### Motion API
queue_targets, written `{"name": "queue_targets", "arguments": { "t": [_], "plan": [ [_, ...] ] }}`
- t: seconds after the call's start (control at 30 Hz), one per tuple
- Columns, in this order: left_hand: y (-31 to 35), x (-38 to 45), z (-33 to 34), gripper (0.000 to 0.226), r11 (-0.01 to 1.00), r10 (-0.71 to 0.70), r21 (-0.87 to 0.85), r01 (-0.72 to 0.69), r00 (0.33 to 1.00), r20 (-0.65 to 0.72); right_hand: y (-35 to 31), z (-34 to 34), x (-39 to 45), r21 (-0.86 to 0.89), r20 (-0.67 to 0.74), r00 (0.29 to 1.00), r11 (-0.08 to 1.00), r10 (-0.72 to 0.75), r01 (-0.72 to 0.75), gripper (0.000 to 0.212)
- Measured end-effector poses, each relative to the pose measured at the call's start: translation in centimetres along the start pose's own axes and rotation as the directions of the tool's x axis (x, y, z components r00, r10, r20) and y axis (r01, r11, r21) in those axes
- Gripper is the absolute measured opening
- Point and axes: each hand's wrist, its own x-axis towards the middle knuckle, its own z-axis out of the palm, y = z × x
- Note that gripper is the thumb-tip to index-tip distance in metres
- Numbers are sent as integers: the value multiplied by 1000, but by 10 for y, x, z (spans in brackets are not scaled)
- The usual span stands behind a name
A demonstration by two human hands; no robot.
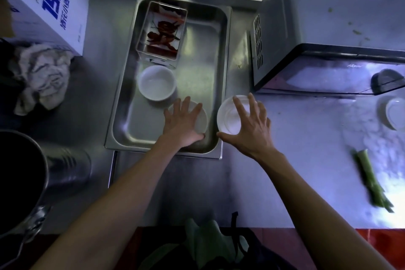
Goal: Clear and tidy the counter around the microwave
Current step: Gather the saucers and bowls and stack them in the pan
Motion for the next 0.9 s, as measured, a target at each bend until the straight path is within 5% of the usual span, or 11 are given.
{"name": "queue_targets", "arguments": {
  "t": [0.27, 0.47, 0.63, 0.9],
  "plan": [
    [-3, 10, 6, 107, 998, -54, -40, 54, 999, -1, -1, -2, 12, 38, 7, 999, 998, -43, 43, 114],
    [-27, -16, -9, 67, 997, -33, -78, 17, 978, -207, -28, -4, 34, 34, 22, 987, 987, -160, 160, 115],
    [-55, -50, -22, 54, 971, -161, -208, 114, 961, -223, -65, 5, 50, 84, 8, 962, 958, -274, 273, 114],
    [-90, -74, -19, 51, 938, -251, -293, 185, 946, -207, -96, 54, 61, 33, 181, 946, 963, -268, 267, 112]
  ]
}}
